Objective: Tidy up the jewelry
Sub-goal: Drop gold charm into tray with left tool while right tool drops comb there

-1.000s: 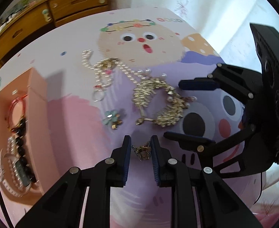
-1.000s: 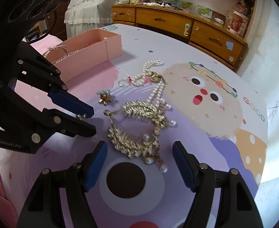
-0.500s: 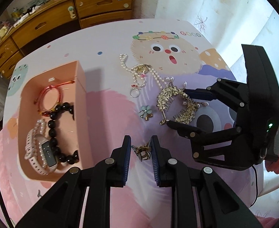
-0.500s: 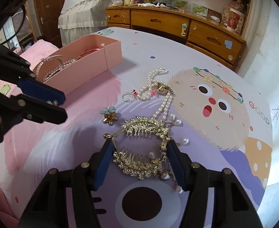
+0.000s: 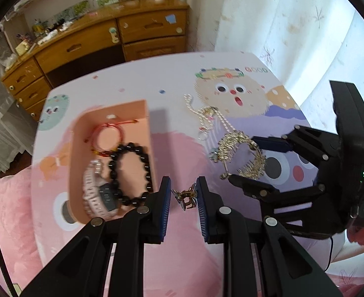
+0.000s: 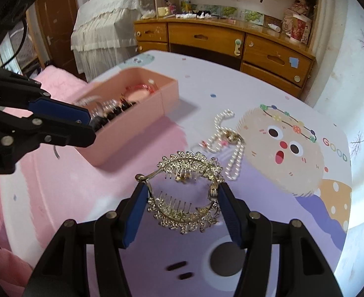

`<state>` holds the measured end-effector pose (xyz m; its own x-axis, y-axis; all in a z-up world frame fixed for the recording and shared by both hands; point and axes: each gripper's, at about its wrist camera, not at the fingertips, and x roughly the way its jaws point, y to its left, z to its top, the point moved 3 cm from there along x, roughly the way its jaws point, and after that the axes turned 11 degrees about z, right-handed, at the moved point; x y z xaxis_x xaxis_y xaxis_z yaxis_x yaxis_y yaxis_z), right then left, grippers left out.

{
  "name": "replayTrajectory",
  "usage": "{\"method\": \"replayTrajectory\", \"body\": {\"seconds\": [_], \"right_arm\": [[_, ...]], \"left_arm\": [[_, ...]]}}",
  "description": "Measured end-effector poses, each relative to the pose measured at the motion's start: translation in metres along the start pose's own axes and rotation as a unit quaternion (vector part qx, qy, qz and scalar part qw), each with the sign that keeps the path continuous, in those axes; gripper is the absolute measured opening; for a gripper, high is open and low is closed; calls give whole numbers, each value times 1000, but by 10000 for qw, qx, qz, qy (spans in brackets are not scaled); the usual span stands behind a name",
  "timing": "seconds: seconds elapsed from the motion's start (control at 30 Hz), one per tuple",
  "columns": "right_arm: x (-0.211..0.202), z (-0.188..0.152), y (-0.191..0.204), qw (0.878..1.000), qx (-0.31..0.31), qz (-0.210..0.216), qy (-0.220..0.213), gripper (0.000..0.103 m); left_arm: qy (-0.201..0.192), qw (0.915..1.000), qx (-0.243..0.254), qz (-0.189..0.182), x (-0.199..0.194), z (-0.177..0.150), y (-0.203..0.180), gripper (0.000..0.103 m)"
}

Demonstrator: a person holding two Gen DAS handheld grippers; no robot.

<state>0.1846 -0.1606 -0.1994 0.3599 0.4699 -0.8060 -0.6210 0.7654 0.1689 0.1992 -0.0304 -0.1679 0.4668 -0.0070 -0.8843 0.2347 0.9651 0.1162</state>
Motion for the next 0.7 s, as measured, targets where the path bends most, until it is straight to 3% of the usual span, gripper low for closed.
{"method": "replayTrajectory", "body": {"seconds": [0.3,0.7], "right_arm": [[-15,39,39,9969,541,38,-577,58],[-3,92,86,9893,889,339,-1104,59]], "left_arm": [[-376,9990,-18,229,-26,2,53,19],[-694,9972,-173,207,-27,25,129,19]]}}
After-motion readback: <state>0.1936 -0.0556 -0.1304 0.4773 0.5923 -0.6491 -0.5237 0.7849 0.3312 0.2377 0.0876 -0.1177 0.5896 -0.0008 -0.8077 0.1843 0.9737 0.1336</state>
